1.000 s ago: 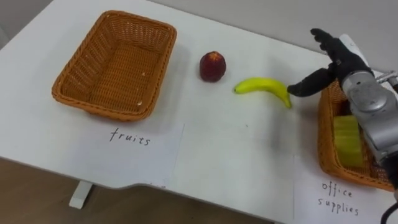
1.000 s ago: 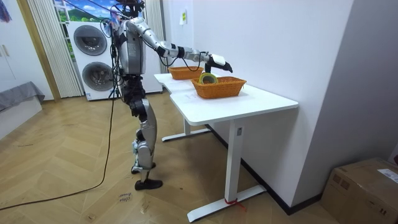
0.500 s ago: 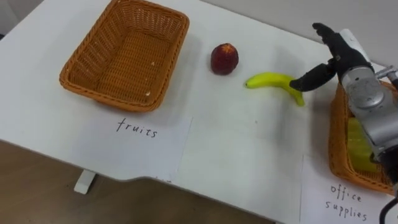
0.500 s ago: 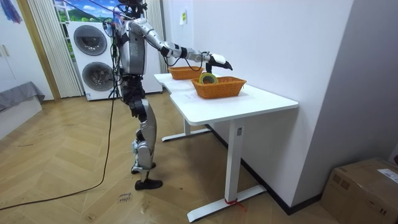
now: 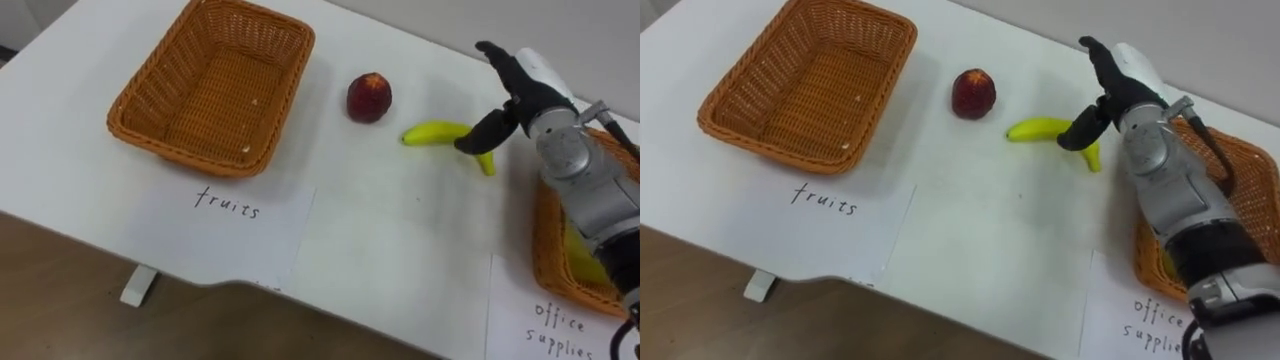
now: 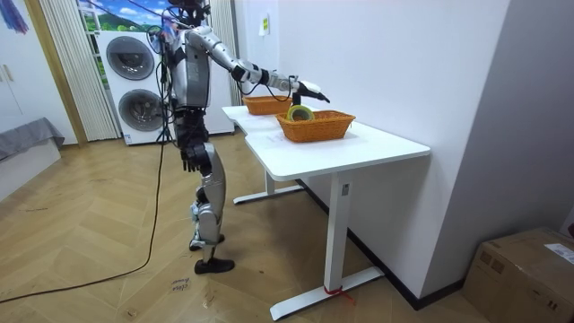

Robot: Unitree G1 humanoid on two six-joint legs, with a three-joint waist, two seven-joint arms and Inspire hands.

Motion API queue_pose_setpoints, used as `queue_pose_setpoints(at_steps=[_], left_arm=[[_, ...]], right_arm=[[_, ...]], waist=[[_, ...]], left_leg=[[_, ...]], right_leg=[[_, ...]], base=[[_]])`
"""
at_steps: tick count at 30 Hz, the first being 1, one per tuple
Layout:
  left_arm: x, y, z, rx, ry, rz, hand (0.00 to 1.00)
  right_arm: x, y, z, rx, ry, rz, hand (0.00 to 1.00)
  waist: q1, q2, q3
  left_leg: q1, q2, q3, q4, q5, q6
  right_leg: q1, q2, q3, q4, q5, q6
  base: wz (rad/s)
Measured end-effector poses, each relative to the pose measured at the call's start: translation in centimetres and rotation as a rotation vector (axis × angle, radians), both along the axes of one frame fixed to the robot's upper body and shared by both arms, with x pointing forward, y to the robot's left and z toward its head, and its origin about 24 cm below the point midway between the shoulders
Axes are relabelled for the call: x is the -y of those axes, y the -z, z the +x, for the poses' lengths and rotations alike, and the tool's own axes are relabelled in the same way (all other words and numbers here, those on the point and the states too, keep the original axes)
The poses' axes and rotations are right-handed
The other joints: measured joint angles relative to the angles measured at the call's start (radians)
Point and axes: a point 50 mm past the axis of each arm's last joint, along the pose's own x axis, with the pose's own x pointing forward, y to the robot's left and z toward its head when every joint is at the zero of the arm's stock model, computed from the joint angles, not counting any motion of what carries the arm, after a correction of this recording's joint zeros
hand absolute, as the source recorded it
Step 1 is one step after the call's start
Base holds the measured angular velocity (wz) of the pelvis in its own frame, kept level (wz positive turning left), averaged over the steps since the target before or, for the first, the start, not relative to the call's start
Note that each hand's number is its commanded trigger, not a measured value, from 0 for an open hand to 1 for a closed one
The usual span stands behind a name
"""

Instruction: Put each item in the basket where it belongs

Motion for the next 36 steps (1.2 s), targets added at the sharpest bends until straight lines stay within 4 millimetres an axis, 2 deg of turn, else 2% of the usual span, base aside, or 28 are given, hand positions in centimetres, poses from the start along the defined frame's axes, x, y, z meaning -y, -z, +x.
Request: queue_pose_setpoints(at_steps=[4,11,15,20,23,36], left_arm=[[0.2,0.1,0.0,-0.014,0.017,-0.007,0.00],[0.1,0.1,0.1,-0.006,-0.017,-0.013,0.00],[0.1,0.1,0.2,-0.001,-0.016,-0.011,0.00],[0.1,0.0,0.7,0.021,-0.011,-0.006,0.00],[0.2,-0.1,1.3,0.042,-0.003,-0.005,0.00],[0.1,-0.3,2.0,0.060,0.009,0.001,0.00]], right_arm=[[0.1,0.3,0.0,-0.013,0.004,-0.005,0.00],[0.5,1.6,-0.3,-0.068,0.009,-0.067,0.00],[0.6,1.7,-0.3,-0.071,0.008,-0.071,0.00],[1.0,1.4,0.2,-0.082,0.014,-0.170,0.00],[1.1,1.7,0.2,-0.097,0.011,-0.209,0.00],[1.2,2.1,0.2,-0.131,0.010,-0.220,0.00]], waist=[[0.024,0.005,0.0036],[0.052,0.004,0.0034],[0.056,0.003,0.0038],[0.057,-0.010,0.0117],[0.058,-0.013,0.0118],[0.062,-0.001,0.0211]], left_leg=[[-0.009,-0.005,-0.006,0.006,0.000,0.000],[-0.013,-0.006,-0.006,-0.008,0.000,0.000],[-0.014,-0.006,-0.005,-0.006,0.001,0.000],[-0.021,-0.006,-0.005,-0.006,0.001,-0.001],[-0.031,-0.006,-0.007,0.002,0.001,-0.001],[-0.041,-0.004,-0.008,0.010,0.001,-0.001]], right_leg=[[-0.002,-0.001,-0.008,0.000,0.000,0.000],[-0.010,-0.002,-0.008,0.000,0.000,0.000],[-0.013,-0.004,-0.009,0.000,0.000,0.000],[-0.019,-0.001,-0.024,-0.004,0.000,0.000],[-0.017,-0.002,-0.031,-0.016,0.000,-0.001],[-0.018,0.003,-0.035,-0.016,0.010,-0.005]], base=[[0.06],[0.00],[0.00],[0.00],[0.03],[0.00]])
